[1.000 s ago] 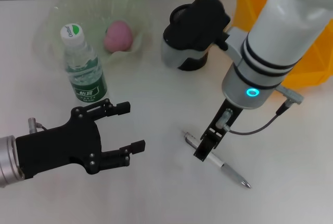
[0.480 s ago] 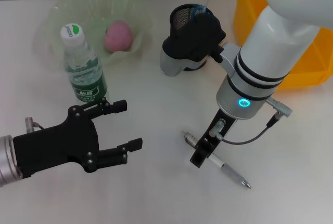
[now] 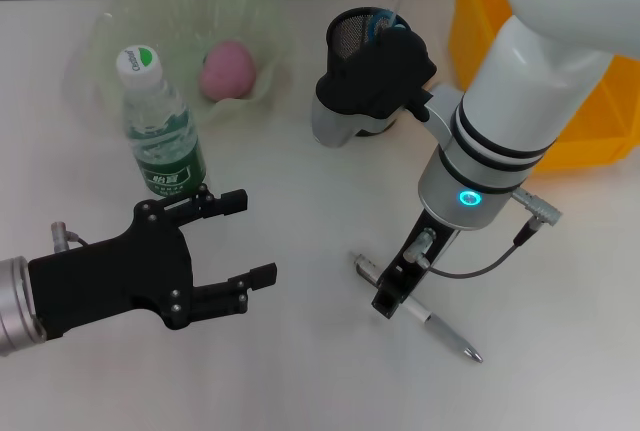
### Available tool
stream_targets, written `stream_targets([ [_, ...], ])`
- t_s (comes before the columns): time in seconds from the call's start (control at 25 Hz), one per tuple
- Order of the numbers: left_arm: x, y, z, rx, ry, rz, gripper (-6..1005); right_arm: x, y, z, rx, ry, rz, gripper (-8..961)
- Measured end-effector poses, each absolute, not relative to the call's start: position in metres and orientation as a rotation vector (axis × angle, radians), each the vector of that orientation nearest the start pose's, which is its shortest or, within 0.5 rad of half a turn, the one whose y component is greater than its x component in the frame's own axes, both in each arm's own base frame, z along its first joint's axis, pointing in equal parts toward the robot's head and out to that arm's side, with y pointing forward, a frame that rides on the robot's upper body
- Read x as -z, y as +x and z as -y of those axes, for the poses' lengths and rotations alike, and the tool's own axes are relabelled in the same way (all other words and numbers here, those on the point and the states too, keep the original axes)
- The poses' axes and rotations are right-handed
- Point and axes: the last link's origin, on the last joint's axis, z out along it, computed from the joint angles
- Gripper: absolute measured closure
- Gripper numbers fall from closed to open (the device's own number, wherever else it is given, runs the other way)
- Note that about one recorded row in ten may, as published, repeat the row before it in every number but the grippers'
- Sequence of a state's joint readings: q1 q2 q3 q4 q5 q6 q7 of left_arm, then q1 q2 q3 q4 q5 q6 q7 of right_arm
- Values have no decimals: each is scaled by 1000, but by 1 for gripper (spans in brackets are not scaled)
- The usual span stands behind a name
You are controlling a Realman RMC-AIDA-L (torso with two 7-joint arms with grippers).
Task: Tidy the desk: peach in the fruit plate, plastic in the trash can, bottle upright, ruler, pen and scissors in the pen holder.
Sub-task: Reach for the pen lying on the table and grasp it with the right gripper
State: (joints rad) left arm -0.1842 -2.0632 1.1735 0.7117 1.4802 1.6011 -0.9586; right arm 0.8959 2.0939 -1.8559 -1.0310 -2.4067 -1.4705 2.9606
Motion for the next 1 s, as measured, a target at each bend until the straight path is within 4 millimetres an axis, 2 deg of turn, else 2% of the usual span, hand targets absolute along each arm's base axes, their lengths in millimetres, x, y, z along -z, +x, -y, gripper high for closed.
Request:
stream_targets([
  [0.4, 18, -279, -244, 909, -2681, 212, 199, 104, 130, -328, 860, -2664, -1024, 453],
  [0.48, 18, -279, -244, 909, -2682, 211, 199, 104, 131, -327, 864, -2661, -1028, 658],
  [0.72, 19, -278, -243, 908, -2685, 211, 199, 104, 132, -327, 875, -2659, -1031, 653],
  [1.0, 18, -279, -244, 907, -2679, 211, 199, 104, 133, -327, 894, -2655, -1029, 703],
])
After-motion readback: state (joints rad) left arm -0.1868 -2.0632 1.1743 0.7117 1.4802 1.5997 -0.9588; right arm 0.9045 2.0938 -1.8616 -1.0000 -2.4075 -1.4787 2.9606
